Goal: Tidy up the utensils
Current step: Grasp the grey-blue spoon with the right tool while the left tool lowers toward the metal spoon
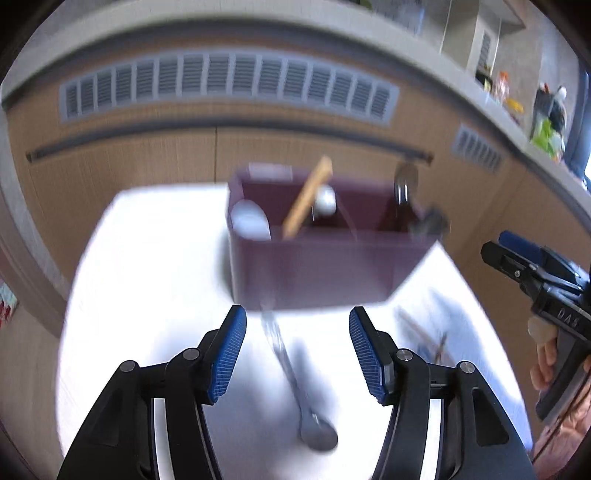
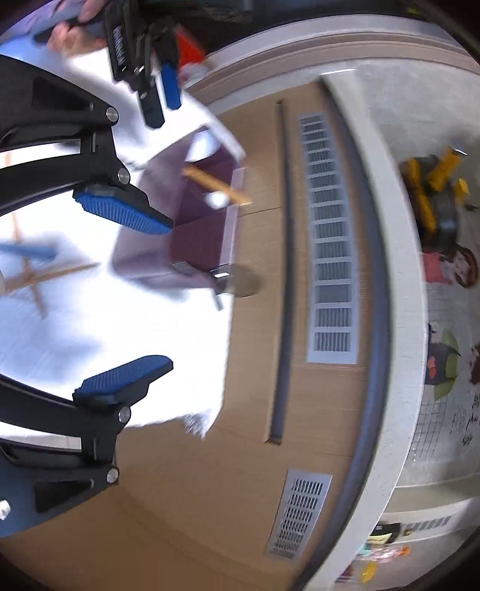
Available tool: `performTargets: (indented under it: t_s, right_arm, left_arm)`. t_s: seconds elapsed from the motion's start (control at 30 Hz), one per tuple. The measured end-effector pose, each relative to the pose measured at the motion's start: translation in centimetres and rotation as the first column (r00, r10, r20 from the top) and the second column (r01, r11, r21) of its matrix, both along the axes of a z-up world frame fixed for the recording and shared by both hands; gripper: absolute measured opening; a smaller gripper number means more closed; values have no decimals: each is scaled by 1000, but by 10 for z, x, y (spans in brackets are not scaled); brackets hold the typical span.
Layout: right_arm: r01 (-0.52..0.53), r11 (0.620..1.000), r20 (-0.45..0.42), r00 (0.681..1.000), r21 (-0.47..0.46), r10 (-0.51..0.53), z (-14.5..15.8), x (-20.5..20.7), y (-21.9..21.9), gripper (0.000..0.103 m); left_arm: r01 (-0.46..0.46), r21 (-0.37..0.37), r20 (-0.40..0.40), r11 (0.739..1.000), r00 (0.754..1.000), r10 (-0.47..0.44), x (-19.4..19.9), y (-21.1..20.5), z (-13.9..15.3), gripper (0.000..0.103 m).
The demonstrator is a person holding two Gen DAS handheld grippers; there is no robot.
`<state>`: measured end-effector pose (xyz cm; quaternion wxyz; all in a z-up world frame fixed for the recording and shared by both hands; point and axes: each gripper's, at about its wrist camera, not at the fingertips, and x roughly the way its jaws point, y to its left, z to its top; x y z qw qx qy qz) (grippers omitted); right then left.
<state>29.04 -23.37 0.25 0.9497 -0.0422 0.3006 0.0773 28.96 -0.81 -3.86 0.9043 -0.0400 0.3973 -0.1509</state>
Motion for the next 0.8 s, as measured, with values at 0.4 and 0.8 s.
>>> performTargets:
  t_s: [0.4, 0.8]
  right_arm:
    - [-90, 994, -353, 934, -65, 62, -93, -29, -13, 35]
    - [-132, 991, -372, 921, -17, 116, -98, -49, 11, 6]
  left_arm:
    - [48, 37, -143, 998, 989, -43, -28, -15, -46, 59]
    - [-8, 5, -206, 1000, 978, 9, -11, -3, -44, 59]
